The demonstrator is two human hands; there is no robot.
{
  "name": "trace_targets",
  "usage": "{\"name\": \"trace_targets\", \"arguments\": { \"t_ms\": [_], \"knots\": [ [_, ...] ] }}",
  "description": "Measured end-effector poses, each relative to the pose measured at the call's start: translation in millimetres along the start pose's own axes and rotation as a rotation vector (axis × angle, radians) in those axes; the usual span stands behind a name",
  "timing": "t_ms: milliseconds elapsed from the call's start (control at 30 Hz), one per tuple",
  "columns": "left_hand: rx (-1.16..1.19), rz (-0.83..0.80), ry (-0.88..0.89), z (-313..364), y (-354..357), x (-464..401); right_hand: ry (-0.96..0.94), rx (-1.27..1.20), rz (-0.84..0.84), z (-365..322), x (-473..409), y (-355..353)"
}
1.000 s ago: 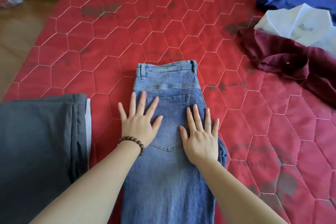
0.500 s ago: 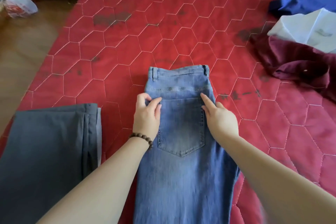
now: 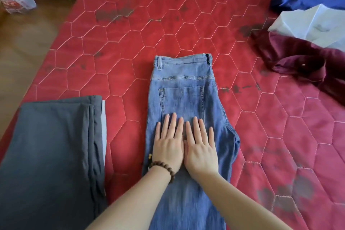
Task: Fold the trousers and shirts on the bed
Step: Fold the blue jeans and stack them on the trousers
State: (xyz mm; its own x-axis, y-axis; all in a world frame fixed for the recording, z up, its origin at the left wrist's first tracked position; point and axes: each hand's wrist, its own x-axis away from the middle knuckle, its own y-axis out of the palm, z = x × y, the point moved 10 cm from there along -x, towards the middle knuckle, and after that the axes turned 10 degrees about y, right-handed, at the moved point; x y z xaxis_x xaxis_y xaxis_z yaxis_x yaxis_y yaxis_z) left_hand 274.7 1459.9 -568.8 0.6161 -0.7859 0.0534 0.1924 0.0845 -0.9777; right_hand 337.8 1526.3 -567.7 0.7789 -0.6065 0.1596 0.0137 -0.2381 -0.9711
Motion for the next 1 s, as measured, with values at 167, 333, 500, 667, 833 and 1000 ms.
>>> {"name": "trace_targets", "arguments": {
  "t_ms": [167, 333, 500, 667, 833, 1000],
  "knots": [
    [0.001, -0.088, -0.005, 17, 11, 76, 0.024, 0.037, -0.052, 15, 69, 14],
    [0.017, -0.133, 0.036, 43, 20, 162, 0.084, 0.056, -0.113, 31, 139, 26],
    [0.032, -0.189, 0.067, 68, 31, 239, 0.084, 0.064, -0.12, 37, 214, 40],
    [0.03, -0.205, 0.075, 81, 33, 282, 0.083, 0.074, -0.086, 36, 264, 49],
    [0.046, -0.209, 0.097, 87, 38, 310, 0.138, 0.054, -0.066, 37, 300, 57],
    [0.025, -0.192, 0.135, 92, 44, 339, 0.175, 0.037, -0.037, 36, 331, 62]
  ]
}}
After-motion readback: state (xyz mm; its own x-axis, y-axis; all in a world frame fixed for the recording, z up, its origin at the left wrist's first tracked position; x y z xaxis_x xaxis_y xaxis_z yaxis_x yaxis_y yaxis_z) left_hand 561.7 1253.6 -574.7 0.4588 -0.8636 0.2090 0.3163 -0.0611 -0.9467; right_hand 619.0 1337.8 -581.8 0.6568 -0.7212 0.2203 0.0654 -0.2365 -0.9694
